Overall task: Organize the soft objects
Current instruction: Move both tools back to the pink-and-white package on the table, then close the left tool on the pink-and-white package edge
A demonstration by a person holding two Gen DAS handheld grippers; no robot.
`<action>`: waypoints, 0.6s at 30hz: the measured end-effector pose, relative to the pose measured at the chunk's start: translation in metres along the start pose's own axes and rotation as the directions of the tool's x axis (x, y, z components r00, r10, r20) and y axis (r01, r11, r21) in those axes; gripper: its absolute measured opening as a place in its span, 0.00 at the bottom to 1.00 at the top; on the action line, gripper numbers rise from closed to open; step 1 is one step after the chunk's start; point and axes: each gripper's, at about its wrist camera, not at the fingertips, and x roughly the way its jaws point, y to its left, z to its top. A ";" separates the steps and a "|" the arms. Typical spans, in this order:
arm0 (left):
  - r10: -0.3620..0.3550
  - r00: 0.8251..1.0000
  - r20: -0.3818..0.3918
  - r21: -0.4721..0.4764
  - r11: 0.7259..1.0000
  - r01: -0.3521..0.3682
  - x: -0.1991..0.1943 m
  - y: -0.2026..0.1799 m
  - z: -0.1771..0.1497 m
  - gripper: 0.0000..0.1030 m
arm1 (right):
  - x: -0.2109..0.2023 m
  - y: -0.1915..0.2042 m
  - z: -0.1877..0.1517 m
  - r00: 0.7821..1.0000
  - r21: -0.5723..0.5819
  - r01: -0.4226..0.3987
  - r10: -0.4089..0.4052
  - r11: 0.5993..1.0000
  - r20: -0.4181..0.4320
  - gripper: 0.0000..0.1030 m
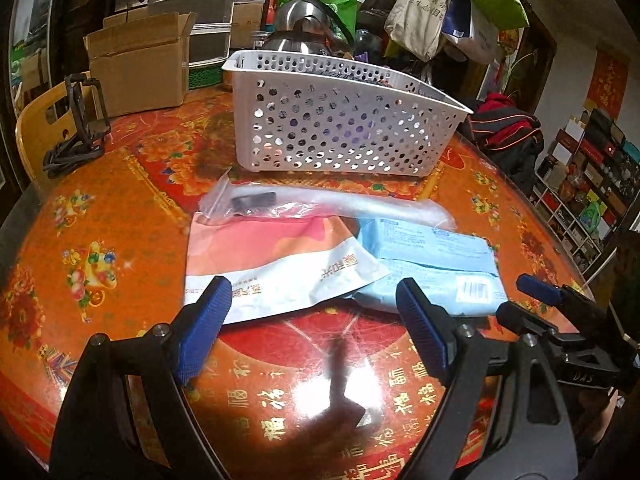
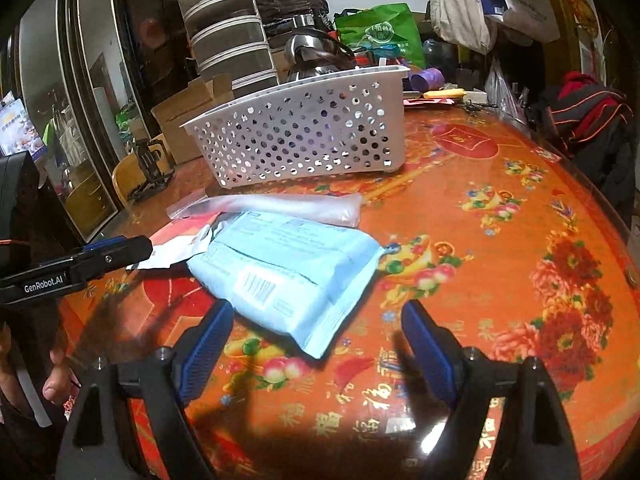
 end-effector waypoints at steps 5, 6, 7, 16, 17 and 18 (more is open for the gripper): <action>0.008 1.000 -0.015 -0.018 1.000 -0.008 0.006 0.009 -0.002 0.80 | 0.003 0.001 0.001 1.000 0.003 -0.001 0.001 1.000 -0.005 0.83; 0.008 1.000 -0.017 -0.024 1.000 -0.008 0.007 0.011 -0.002 0.80 | 0.004 0.001 0.001 1.000 0.004 -0.002 0.002 1.000 -0.006 0.83; 0.008 1.000 -0.017 -0.027 1.000 -0.008 0.007 0.012 -0.002 0.80 | 0.004 0.001 0.001 1.000 0.005 -0.002 0.002 1.000 -0.007 0.83; 0.034 0.999 -0.015 -0.041 0.999 -0.035 0.008 0.023 0.000 0.80 | 0.000 0.005 0.005 1.000 0.000 -0.019 0.019 1.000 0.012 0.83; 0.038 0.999 -0.013 -0.049 0.998 -0.038 0.007 0.027 0.001 0.80 | -0.002 0.007 0.007 1.000 -0.004 -0.023 0.023 1.000 0.017 0.83; 0.045 0.999 -0.009 -0.064 0.997 -0.046 0.006 0.033 0.004 0.80 | -0.003 0.011 0.011 0.999 -0.012 -0.028 0.029 1.000 0.027 0.83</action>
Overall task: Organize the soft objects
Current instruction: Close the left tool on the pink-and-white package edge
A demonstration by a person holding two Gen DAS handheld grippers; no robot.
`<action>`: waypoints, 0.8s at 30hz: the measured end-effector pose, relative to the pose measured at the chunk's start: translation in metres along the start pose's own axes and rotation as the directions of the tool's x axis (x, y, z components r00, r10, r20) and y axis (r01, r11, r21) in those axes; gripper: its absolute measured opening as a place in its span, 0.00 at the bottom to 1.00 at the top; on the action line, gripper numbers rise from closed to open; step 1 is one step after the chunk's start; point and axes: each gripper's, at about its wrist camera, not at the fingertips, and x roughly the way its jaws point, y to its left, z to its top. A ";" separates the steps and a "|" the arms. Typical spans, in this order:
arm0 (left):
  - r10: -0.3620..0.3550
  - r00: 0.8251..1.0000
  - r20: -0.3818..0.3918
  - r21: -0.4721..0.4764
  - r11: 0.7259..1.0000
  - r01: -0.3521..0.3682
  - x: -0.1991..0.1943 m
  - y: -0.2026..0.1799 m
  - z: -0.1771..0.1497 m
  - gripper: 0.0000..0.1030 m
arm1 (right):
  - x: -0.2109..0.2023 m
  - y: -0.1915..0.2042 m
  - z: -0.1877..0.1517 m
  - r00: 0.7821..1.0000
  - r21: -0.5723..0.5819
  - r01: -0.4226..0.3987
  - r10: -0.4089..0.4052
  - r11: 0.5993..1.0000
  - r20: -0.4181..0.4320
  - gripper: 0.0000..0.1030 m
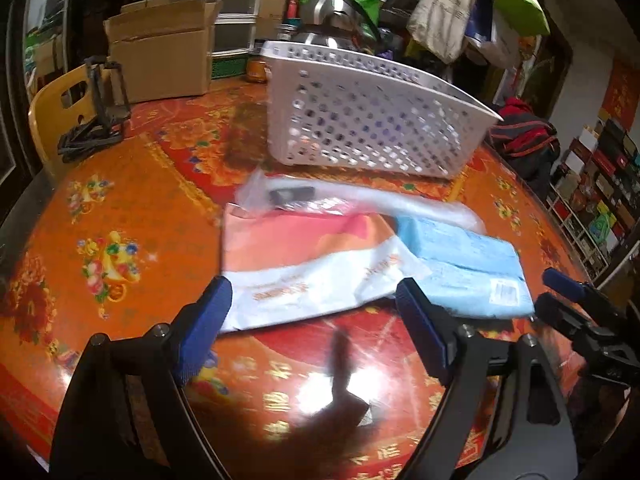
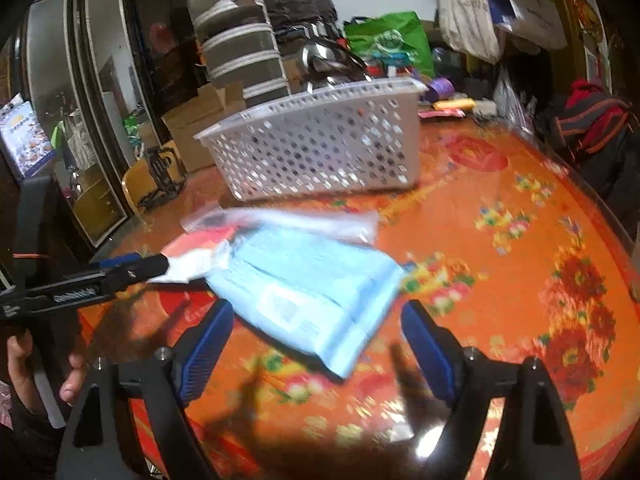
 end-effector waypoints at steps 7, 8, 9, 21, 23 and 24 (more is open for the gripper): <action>0.043 0.998 -0.046 -0.059 0.997 -0.045 0.015 0.035 0.009 0.80 | 0.028 0.052 0.031 0.997 -0.104 -0.078 0.077 0.991 -0.018 0.64; 0.038 0.998 -0.052 -0.068 0.997 -0.041 0.017 0.040 0.009 0.80 | 0.040 0.062 0.036 0.994 -0.116 -0.103 0.099 0.988 -0.044 0.59; 0.039 0.998 -0.058 -0.069 0.997 -0.043 0.019 0.042 0.008 0.80 | 0.048 0.068 0.039 0.992 -0.121 -0.121 0.115 0.985 -0.061 0.56; -0.007 0.995 -0.100 -0.045 0.999 0.002 0.041 0.043 0.006 0.63 | 0.117 0.100 0.055 0.962 -0.147 -0.193 0.158 0.970 -0.224 0.43; -0.018 0.995 -0.101 -0.038 0.999 0.014 0.043 0.041 0.006 0.57 | 0.122 0.098 0.055 0.956 -0.146 -0.205 0.166 0.968 -0.241 0.38; -0.021 0.995 -0.102 -0.036 0.999 0.018 0.044 0.039 0.007 0.55 | 0.125 0.096 0.054 0.955 -0.146 -0.203 0.162 0.968 -0.249 0.35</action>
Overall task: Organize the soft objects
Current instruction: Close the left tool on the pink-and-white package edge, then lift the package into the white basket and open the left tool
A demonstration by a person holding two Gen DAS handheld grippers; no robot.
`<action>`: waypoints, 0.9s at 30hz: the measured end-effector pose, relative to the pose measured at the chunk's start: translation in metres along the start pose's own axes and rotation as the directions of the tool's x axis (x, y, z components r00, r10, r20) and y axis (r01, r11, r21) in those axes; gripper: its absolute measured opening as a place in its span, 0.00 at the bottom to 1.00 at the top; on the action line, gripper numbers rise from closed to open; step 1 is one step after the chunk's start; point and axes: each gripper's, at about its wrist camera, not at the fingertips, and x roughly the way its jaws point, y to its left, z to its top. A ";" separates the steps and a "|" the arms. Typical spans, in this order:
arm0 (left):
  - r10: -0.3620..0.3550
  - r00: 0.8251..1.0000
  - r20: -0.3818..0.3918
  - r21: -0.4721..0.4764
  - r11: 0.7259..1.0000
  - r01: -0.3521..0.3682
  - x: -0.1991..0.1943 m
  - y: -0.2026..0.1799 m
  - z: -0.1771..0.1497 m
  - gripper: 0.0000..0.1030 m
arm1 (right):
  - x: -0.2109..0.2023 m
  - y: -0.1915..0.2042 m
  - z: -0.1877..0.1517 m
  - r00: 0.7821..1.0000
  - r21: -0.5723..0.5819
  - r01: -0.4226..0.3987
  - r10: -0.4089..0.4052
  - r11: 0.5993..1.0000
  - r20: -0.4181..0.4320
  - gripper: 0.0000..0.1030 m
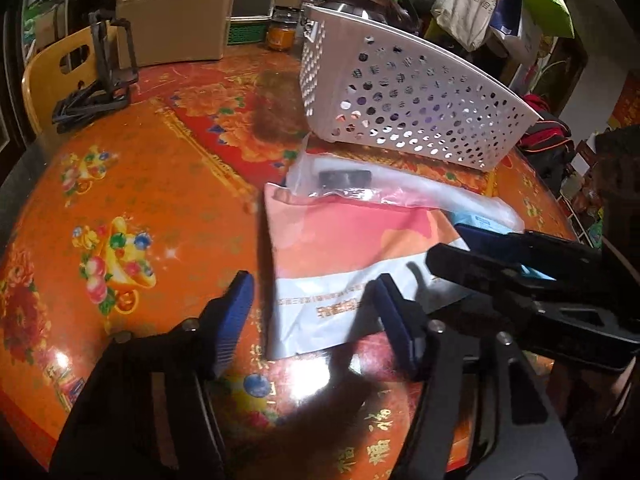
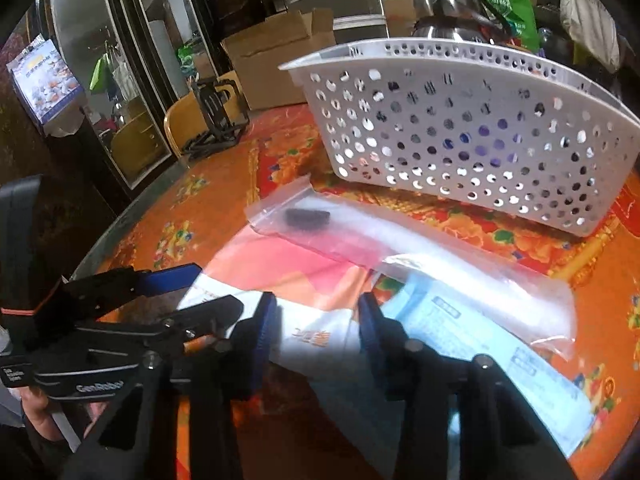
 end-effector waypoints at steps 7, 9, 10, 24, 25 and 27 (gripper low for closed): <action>-0.025 1.000 -0.005 0.002 1.000 0.025 0.003 0.002 0.002 0.34 | 0.008 -0.001 -0.002 1.000 -0.028 0.009 -0.010 1.000 -0.017 0.25; -0.040 0.999 -0.008 -0.011 0.999 0.040 0.003 0.005 0.003 0.30 | 0.009 0.000 -0.002 1.000 -0.037 0.014 -0.014 0.999 -0.018 0.23; -0.047 0.999 -0.010 -0.012 0.999 0.047 0.003 0.005 0.003 0.28 | 0.010 0.001 -0.002 1.000 -0.043 0.018 -0.019 0.999 -0.017 0.23; -0.040 0.997 0.067 -0.014 0.999 0.041 -0.024 0.008 -0.006 0.07 | -0.003 0.013 -0.004 0.998 -0.096 0.049 -0.046 0.994 0.035 0.07; -0.041 0.996 0.073 -0.014 0.999 0.042 -0.027 0.008 -0.007 0.07 | -0.005 0.016 -0.005 0.998 -0.110 0.057 -0.053 0.992 0.041 0.07; -0.048 0.994 0.097 -0.016 0.999 0.050 -0.037 0.008 -0.010 0.07 | -0.013 0.019 -0.007 0.997 -0.118 0.057 -0.050 0.991 0.060 0.07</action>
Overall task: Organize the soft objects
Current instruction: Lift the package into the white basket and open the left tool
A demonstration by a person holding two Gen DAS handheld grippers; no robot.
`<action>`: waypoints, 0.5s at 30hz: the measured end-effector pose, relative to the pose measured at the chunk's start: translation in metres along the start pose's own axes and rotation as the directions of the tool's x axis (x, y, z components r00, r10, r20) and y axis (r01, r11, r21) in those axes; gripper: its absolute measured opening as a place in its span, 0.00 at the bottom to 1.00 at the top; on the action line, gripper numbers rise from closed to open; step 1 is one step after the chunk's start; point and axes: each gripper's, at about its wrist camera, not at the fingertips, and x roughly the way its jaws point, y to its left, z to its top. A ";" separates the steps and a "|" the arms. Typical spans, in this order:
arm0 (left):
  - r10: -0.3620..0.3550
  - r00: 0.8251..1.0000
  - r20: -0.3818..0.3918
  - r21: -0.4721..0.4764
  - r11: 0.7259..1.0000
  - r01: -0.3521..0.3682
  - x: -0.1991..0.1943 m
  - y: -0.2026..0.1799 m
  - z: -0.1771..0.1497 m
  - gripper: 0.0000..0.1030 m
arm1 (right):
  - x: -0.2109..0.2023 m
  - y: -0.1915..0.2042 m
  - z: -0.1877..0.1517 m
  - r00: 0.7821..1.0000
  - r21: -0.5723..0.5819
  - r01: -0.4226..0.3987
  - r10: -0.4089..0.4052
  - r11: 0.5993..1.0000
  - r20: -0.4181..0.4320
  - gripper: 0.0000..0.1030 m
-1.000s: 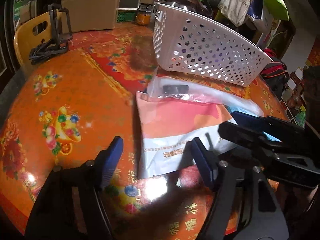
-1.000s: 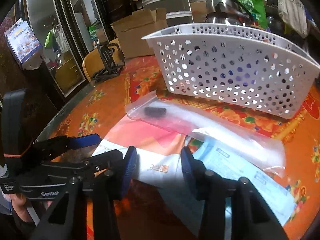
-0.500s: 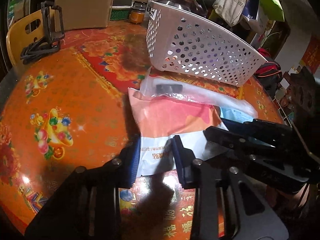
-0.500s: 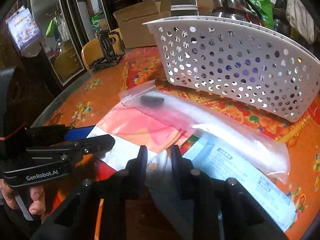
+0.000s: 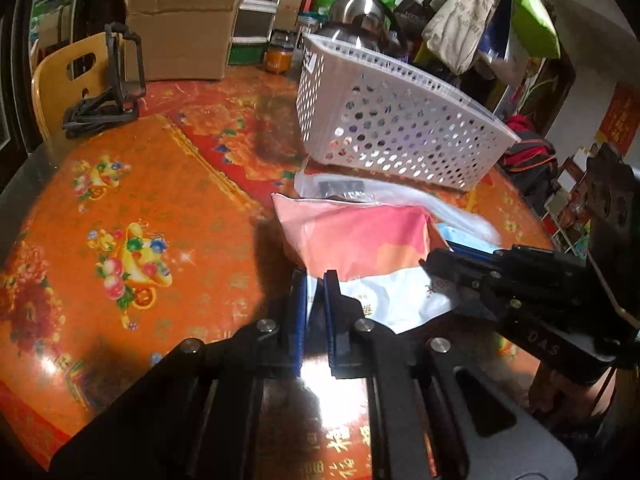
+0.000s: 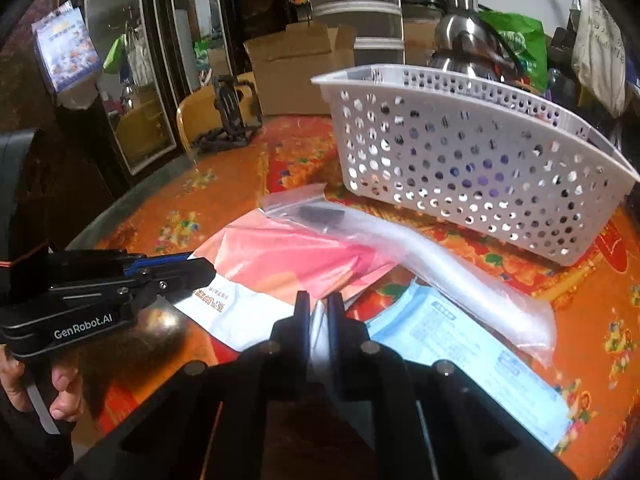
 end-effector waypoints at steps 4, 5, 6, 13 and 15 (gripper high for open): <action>0.009 0.999 0.052 0.017 1.000 -0.010 -0.020 -0.007 0.000 0.06 | -0.021 0.004 -0.001 0.999 -0.004 -0.007 0.007 1.000 0.054 0.07; 0.008 0.998 0.063 0.019 1.000 -0.009 -0.027 -0.009 0.000 0.06 | -0.027 0.007 -0.001 0.998 -0.010 -0.002 0.003 1.000 0.066 0.07; 0.008 0.998 0.070 0.022 1.000 -0.009 -0.032 -0.011 0.000 0.06 | -0.035 0.009 -0.001 0.996 -0.013 0.001 0.000 1.000 0.085 0.07; -0.011 0.988 0.152 0.052 0.999 0.004 -0.073 -0.030 0.010 0.06 | -0.081 0.020 0.002 0.984 -0.040 0.019 -0.011 0.999 0.178 0.07; -0.024 0.986 0.167 0.056 0.998 0.015 -0.079 -0.035 0.016 0.06 | -0.093 0.021 0.007 0.979 -0.045 0.028 -0.018 0.999 0.204 0.07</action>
